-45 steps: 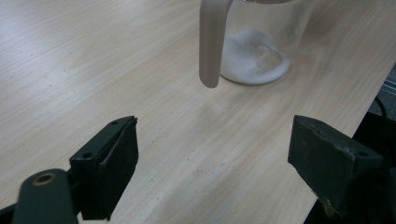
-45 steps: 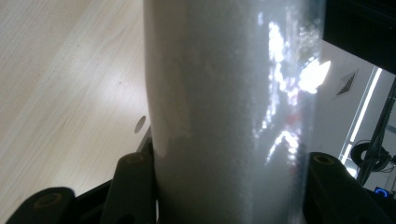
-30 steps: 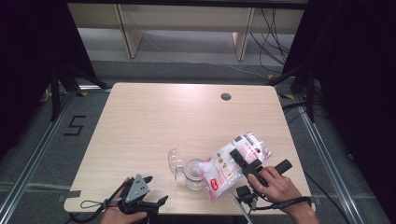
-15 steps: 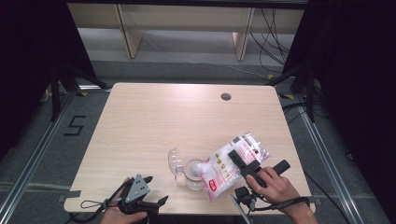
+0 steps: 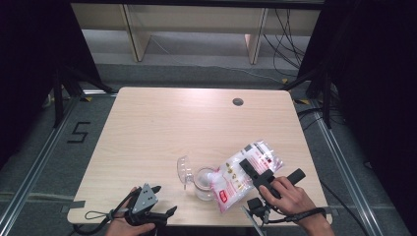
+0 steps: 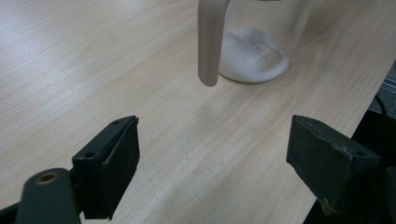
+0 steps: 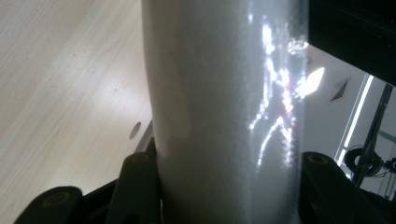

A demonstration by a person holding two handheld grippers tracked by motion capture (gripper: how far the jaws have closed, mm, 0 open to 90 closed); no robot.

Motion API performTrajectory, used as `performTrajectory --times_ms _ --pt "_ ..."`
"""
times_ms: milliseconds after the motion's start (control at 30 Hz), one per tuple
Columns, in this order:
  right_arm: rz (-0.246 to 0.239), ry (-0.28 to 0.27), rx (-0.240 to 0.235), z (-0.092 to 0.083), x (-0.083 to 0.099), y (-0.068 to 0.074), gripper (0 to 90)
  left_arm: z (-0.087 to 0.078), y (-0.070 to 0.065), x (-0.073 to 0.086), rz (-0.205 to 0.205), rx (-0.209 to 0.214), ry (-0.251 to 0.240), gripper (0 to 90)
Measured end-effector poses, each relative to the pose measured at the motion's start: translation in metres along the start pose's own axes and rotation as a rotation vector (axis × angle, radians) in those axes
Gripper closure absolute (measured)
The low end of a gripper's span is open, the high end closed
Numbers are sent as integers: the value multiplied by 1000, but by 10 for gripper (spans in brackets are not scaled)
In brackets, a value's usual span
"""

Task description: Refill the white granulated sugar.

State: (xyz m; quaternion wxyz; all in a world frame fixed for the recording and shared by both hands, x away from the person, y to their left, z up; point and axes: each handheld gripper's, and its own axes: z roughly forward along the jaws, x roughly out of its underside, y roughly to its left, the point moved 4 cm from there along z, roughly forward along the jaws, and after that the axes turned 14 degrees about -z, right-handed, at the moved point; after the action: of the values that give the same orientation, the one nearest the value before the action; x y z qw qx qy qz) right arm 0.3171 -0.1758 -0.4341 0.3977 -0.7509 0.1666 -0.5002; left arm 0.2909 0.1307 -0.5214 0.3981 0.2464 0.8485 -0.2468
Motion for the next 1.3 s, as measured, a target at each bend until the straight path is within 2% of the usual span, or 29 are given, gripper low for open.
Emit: performTrajectory --times_ms 33,167,233,267,600,767,800,833,1000,1067,1100,1133,1167,1300 --pt "24 3 -5 -1 -1 1 585 0 0 0 3 1 -5 169" --pt "23 -2 -1 0 -2 0 586 -1 0 -1 -8 -7 -9 168" --pt "23 -6 -6 0 -2 0 586 -1 2 -1 12 -12 -7 168" --pt "23 -4 -10 0 -2 0 587 -1 0 0 -11 2 -4 167" --pt "28 -1 -12 -1 -1 0 589 -1 1 -1 1 -12 -11 167" --pt "26 -4 -5 -2 -1 0 591 0 0 -1 -5 -6 -11 167" --pt "8 -7 -4 -1 0 -1 591 0 0 -1 -5 -6 -11 167" --pt "24 -3 -8 -2 0 0 591 -1 0 -1 -3 -5 -9 167" --pt "20 2 -7 -3 1 0 593 -1 0 -1 -1 -3 -1 167" --pt "23 5 -5 -4 2 0 593 -1 1 -1 16 -11 -4 167" --pt "25 7 -5 -4 2 0 593 -1 3 -2 44 -11 -5 167" --pt "26 7 -5 -4 3 -1 594 -1 2 -1 17 -13 -7 167" --pt "25 9 -4 -4 3 -1 594 0 1 -1 10 -15 -12 167" --pt "19 3 -3 -4 2 -2 595 -1 2 -1 16 -16 -12 167"
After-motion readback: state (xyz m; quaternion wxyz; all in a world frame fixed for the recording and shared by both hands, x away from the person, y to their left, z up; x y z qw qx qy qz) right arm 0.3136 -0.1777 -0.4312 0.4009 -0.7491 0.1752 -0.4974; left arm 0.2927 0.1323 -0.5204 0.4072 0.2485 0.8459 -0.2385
